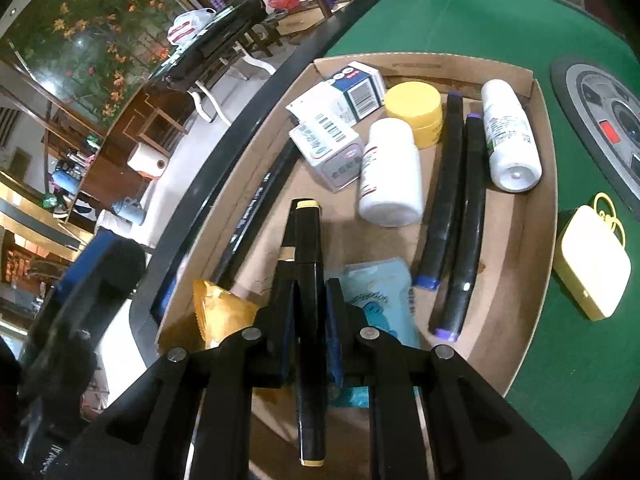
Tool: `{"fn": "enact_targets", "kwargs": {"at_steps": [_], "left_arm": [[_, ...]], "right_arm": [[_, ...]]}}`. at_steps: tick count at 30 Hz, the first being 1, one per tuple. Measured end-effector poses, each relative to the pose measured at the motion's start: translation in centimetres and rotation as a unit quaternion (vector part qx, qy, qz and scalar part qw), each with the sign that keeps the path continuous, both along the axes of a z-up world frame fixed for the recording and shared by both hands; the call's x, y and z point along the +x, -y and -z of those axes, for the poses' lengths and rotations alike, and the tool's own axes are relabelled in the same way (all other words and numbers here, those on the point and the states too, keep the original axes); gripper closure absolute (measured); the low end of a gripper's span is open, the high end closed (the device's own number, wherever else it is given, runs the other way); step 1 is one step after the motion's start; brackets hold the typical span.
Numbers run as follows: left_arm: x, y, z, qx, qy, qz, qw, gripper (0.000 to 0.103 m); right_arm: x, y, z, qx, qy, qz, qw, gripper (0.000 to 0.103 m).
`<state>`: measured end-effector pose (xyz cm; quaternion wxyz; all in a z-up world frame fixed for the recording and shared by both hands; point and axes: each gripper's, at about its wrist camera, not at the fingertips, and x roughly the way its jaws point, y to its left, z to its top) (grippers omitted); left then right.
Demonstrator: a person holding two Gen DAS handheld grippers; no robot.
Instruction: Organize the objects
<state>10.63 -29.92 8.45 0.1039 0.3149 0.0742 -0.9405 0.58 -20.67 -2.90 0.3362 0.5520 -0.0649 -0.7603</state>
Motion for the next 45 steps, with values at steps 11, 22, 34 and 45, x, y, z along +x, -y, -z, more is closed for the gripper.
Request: {"fn": "enact_targets", "kwargs": {"at_steps": [11, 22, 34, 45], "left_arm": [[1.2, -2.8, -2.4, -0.085, -0.038, -0.017, 0.9955, 0.019], [1.1, -7.2, -3.3, -0.119, -0.037, 0.006, 0.9921, 0.019], [0.5, -13.5, -3.7, -0.158, -0.031, 0.044, 0.986, 0.018], [-2.5, -20.5, -2.8, -0.13, 0.014, 0.122, 0.984, 0.018]], "right_arm": [[1.4, -2.1, -1.5, -0.017, -0.012, 0.012, 1.0, 0.089], [2.0, -5.4, -2.5, -0.034, -0.019, 0.036, 0.999, 0.089], [1.8, -12.5, -2.5, -0.053, -0.023, 0.085, 0.995, 0.089], [1.4, -25.0, -2.8, -0.036, -0.047, 0.174, 0.983, 0.089]]}}
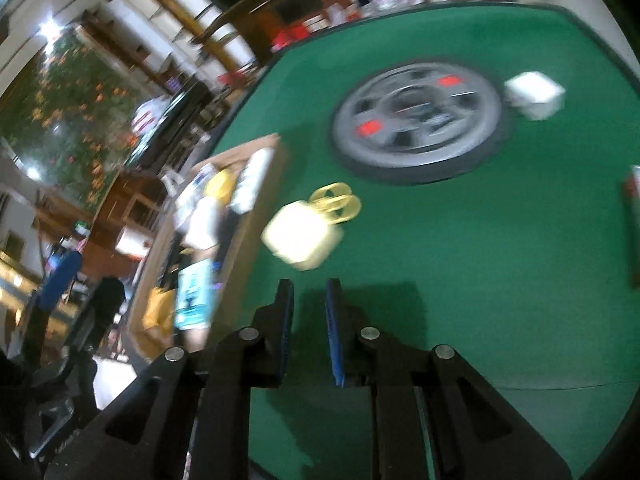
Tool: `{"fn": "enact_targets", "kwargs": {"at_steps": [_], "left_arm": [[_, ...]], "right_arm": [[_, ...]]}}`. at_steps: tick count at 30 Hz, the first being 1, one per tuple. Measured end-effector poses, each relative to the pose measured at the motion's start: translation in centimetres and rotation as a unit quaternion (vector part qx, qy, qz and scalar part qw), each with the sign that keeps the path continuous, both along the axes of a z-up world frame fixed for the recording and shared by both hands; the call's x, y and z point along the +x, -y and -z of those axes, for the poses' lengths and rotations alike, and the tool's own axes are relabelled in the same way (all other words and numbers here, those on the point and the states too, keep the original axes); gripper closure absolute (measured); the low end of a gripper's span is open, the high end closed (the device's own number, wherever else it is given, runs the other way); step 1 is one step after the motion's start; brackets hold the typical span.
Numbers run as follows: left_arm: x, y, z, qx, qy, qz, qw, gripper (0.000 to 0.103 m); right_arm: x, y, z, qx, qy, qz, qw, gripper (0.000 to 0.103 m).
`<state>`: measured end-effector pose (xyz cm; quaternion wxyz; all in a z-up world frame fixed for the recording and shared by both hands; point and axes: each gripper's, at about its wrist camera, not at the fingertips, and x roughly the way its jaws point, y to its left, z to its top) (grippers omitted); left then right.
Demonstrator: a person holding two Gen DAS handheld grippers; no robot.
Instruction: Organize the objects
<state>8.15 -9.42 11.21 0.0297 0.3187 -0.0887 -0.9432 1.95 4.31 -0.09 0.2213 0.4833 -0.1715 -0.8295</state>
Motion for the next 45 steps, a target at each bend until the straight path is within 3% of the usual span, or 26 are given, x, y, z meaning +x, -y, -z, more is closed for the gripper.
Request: {"fn": "enact_targets", "kwargs": {"at_steps": [2, 6, 12, 15, 17, 20, 22, 30, 32, 35, 38, 45], "left_arm": [[-0.8, -1.4, 0.5, 0.015, 0.017, 0.021, 0.9995, 0.018], [-2.4, -4.2, 1.3, 0.046, 0.053, 0.064, 0.9955, 0.018], [-4.7, -7.8, 2.0, 0.073, 0.083, 0.106, 0.9882, 0.018], [-5.7, -9.9, 2.4, 0.098, 0.106, 0.128, 0.9812, 0.018], [-6.1, -11.5, 2.6, 0.108, 0.115, 0.142, 0.9773, 0.018], [-6.3, -13.3, 2.2, 0.105, 0.108, 0.156, 0.9762, 0.018], [-6.4, -14.1, 2.0, 0.107, 0.106, 0.161, 0.9753, 0.018], [-7.7, -15.8, 2.6, 0.144, 0.137, 0.167, 0.9657, 0.018], [-8.0, -16.1, 2.9, 0.154, 0.145, 0.166, 0.9632, 0.018], [-8.2, -16.5, 3.1, 0.164, 0.155, 0.164, 0.9603, 0.018], [-8.3, -17.6, 3.3, 0.159, 0.155, 0.168, 0.9605, 0.018], [-9.6, -23.2, 5.0, 0.108, 0.154, 0.209, 0.9596, 0.018]], "right_arm": [[0.1, -4.0, -0.4, 0.013, -0.007, 0.037, 0.999, 0.088], [0.4, -12.5, -1.0, 0.044, -0.019, 0.127, 0.991, 0.072], [0.9, -21.9, -0.3, 0.075, -0.008, 0.231, 0.97, 0.069], [1.0, -22.1, 0.5, 0.091, 0.001, 0.221, 0.971, 0.069], [1.0, -21.0, 1.0, 0.138, 0.001, 0.203, 0.97, 0.069], [0.8, -19.6, 1.6, 0.227, -0.003, 0.195, 0.954, 0.069], [0.6, -19.6, 2.1, 0.251, 0.001, 0.193, 0.949, 0.069], [-2.1, -19.0, 2.4, 0.215, 0.006, 0.171, 0.961, 0.069], [-2.7, -18.4, 3.2, 0.214, 0.022, 0.159, 0.963, 0.067], [-2.9, -17.8, 3.3, 0.232, 0.008, 0.153, 0.961, 0.068], [-2.4, -19.2, 3.4, 0.211, 0.016, 0.166, 0.963, 0.078], [-0.2, -23.0, 3.2, 0.193, 0.024, 0.209, 0.958, 0.078]]}}
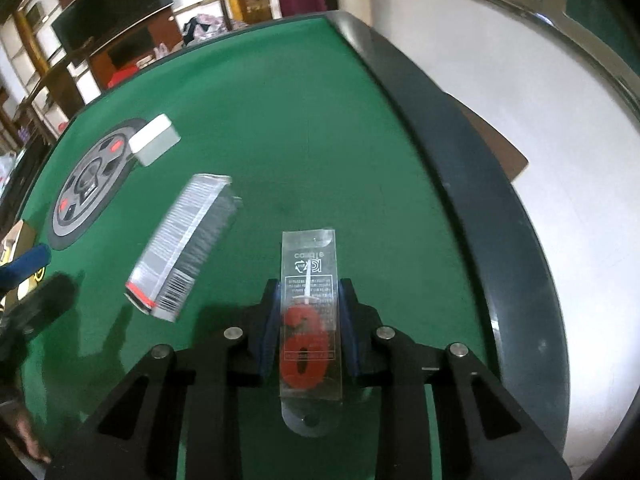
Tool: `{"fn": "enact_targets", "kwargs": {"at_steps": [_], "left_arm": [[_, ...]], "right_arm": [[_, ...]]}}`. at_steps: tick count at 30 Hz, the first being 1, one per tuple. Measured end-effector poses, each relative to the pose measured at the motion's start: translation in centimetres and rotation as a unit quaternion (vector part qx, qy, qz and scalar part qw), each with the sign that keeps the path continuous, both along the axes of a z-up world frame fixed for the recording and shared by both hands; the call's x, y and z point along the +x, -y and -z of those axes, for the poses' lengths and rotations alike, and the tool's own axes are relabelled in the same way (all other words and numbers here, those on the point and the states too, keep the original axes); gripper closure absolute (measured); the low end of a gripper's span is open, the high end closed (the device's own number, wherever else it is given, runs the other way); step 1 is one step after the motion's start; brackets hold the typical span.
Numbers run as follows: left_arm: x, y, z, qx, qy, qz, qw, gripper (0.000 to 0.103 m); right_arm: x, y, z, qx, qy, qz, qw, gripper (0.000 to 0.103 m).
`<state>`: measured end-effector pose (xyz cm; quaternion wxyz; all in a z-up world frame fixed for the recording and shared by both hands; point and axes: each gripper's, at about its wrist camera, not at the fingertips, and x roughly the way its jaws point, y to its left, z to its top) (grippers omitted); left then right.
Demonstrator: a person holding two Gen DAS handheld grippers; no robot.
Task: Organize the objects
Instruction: 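Grasp the clear blister pack with the red item with the right gripper, then grasp the white red-striped box with the left gripper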
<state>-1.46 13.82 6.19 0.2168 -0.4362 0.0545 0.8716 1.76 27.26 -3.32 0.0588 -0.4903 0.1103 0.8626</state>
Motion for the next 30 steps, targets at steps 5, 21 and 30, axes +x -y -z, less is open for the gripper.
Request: {"fn": "enact_targets", "kwargs": {"at_steps": [5, 21, 30], "left_arm": [[-0.6, -3.5, 1.2, -0.029, -0.012, 0.025, 0.9992, 0.018], [-0.6, -7.0, 4.1, -0.087, -0.037, 0.043, 0.9946, 0.019], [0.1, -6.1, 3.8, -0.057, -0.023, 0.045, 0.9971, 0.08]], "right_arm": [[0.7, -0.8, -0.2, -0.009, -0.004, 0.002, 1.0, 0.078], [0.9, -1.0, -0.1, -0.015, -0.017, 0.006, 1.0, 0.077], [0.9, -0.7, 0.0, -0.004, -0.02, 0.01, 1.0, 0.077]]}}
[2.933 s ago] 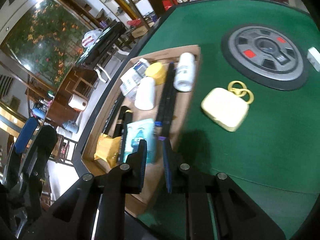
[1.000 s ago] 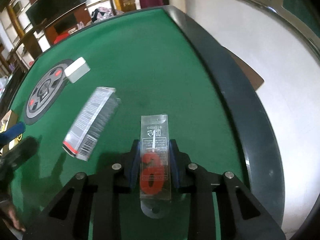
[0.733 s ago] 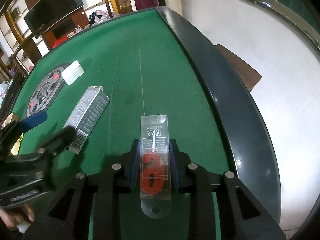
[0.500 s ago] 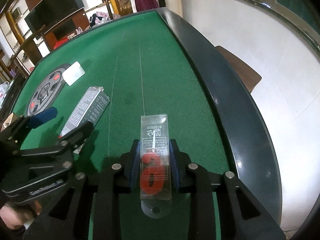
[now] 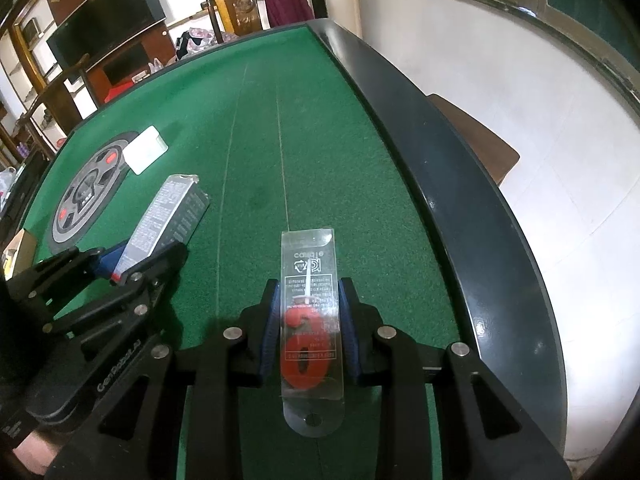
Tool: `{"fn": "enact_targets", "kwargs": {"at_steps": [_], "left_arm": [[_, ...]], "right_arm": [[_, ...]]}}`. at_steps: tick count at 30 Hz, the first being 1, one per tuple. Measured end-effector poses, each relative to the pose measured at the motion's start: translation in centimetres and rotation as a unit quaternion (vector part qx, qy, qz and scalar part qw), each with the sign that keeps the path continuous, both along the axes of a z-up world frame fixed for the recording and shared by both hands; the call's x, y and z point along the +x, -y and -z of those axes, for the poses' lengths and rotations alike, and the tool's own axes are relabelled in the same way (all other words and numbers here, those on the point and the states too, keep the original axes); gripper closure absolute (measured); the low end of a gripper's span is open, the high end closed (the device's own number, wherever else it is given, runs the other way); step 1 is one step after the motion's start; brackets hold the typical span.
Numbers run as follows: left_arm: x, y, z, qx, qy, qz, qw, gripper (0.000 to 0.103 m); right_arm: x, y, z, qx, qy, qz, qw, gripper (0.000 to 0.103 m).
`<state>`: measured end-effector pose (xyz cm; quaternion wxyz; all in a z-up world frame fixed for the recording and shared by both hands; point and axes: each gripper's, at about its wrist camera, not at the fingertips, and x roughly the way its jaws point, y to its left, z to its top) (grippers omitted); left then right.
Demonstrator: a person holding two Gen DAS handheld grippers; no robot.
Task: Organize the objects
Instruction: 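Grasp the white red-striped box with the left gripper, then carry the white box and blister pack into the tray and open both grippers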
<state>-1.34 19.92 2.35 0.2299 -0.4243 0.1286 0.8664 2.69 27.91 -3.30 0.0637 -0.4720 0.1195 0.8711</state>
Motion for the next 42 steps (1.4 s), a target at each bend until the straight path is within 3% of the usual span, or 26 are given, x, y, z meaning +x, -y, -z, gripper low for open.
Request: {"fn": "enact_targets", "kwargs": {"at_steps": [8, 14, 21, 29, 35, 42], "left_arm": [[1.4, 1.8, -1.8, 0.041, 0.005, -0.01, 0.9991, 0.08], [3.7, 3.2, -3.8, 0.074, 0.006, -0.005, 0.9972, 0.08], [5.7, 6.3, -5.5, 0.114, 0.018, -0.007, 0.9933, 0.08], [8.2, 14.5, -7.3, 0.155, 0.007, -0.051, 0.9865, 0.08], [9.0, 22.6, -7.5, 0.16, -0.005, -0.124, 0.9794, 0.08], [8.9, 33.2, -6.7, 0.157, -0.019, -0.23, 0.9602, 0.08]], "right_arm": [[0.2, 0.3, 0.0, 0.014, -0.005, 0.005, 1.0, 0.077], [1.1, 0.1, -0.4, -0.031, -0.012, 0.005, 0.999, 0.078], [2.9, 2.8, -3.3, -0.042, -0.036, -0.023, 0.998, 0.078], [3.6, 9.8, -6.6, -0.058, -0.06, -0.094, 0.992, 0.078], [3.7, 17.0, -8.0, -0.065, -0.067, -0.162, 0.982, 0.078], [3.2, 26.4, -8.7, -0.069, -0.061, -0.242, 0.966, 0.078]]}}
